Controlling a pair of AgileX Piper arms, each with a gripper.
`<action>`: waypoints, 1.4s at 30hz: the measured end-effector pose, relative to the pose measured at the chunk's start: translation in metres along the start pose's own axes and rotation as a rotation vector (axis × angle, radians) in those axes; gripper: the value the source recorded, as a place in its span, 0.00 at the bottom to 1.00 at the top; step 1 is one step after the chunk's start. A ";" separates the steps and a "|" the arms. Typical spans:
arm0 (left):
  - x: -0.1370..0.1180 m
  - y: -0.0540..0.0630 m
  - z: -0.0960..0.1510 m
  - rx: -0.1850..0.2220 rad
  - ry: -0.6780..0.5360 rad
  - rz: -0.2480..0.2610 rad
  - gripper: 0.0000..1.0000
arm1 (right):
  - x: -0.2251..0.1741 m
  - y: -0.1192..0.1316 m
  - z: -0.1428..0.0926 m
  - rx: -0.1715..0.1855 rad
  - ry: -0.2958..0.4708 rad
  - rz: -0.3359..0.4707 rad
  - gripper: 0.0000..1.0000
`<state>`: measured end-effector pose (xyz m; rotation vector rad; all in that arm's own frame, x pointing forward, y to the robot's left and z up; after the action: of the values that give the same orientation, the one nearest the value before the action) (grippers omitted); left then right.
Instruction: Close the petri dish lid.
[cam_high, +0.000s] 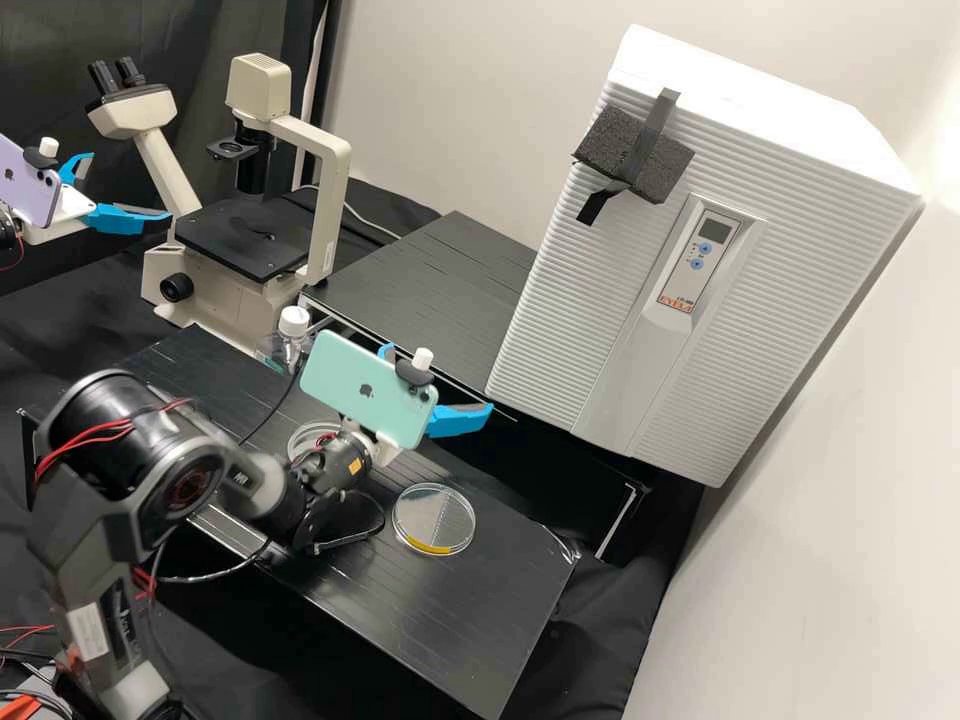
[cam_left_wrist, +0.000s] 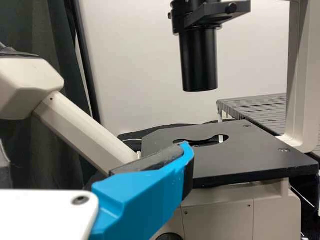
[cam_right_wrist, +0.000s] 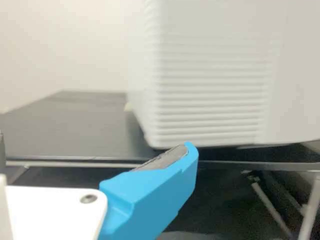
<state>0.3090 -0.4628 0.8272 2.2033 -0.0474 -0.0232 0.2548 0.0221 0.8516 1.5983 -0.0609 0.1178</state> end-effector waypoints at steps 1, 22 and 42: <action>0.000 0.000 0.000 0.000 0.000 0.000 1.00 | -0.006 0.004 0.000 0.005 0.009 0.020 1.00; 0.000 0.000 0.000 0.000 0.000 0.000 1.00 | -0.076 0.023 0.045 -0.050 -0.108 0.075 1.00; 0.000 0.000 0.000 0.000 0.000 0.000 1.00 | -0.089 0.021 0.064 -0.056 -0.167 0.038 1.00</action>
<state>0.3090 -0.4628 0.8272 2.2033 -0.0474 -0.0232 0.1663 -0.0452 0.8606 1.5483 -0.2225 0.0116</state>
